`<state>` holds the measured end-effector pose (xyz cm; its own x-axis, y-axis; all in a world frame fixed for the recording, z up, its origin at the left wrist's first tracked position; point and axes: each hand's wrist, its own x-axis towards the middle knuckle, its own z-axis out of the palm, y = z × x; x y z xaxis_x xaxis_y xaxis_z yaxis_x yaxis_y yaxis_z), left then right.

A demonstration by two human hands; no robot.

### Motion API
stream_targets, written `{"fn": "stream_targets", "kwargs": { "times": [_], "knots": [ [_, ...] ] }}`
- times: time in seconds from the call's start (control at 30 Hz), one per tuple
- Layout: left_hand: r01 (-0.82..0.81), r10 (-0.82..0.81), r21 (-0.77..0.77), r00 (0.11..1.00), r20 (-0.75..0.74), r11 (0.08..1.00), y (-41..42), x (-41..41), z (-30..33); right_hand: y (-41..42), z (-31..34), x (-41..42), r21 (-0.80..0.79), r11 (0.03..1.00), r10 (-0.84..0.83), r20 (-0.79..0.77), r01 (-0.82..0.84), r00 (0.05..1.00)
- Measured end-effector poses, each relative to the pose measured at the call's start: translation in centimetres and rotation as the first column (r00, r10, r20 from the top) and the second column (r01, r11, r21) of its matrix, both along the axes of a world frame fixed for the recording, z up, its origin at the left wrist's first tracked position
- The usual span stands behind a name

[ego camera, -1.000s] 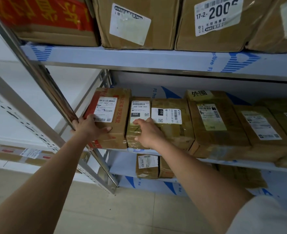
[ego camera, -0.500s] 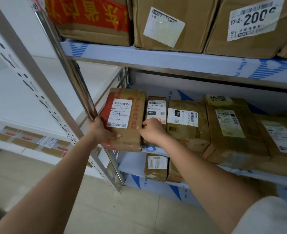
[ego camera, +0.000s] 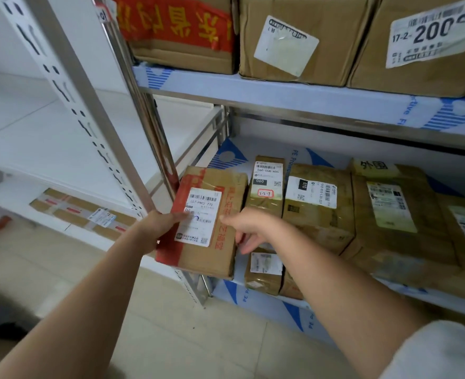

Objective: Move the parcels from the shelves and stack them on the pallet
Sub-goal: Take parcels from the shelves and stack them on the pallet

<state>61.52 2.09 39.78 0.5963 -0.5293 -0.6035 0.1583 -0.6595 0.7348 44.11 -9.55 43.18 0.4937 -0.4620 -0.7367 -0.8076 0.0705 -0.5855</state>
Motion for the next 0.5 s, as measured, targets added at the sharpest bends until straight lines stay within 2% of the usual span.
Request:
{"fn": "stream_targets", "kwargs": {
  "times": [0.13, 0.33, 0.43, 0.5],
  "knots": [
    [0.091, -0.091, 0.017, 0.996, 0.01, 0.996, 1.9, -1.1, 0.4, 0.8, -0.8, -0.6, 0.12, 0.989, 0.084, -0.02, -0.081, 0.996],
    [0.002, -0.003, 0.024, 1.0, 0.024, 1.0, 6.2, -1.8, -0.2, 2.5, -2.7, -1.1, 0.254, 0.957, 0.132, 0.04, -0.138, 0.99],
    [-0.068, 0.069, 0.054, 0.997, -0.021, 0.996, 9.1, -2.6, -0.6, 4.1, -3.1, -0.9, 0.304, 0.915, 0.272, 0.019, -0.265, 0.962],
    [-0.11, 0.113, 0.086, 0.993, -0.032, 0.99, 11.4, -3.1, -1.0, 5.2, -3.7, -0.5, 0.267, 0.866, 0.444, -0.025, -0.422, 0.896]
  ]
}}
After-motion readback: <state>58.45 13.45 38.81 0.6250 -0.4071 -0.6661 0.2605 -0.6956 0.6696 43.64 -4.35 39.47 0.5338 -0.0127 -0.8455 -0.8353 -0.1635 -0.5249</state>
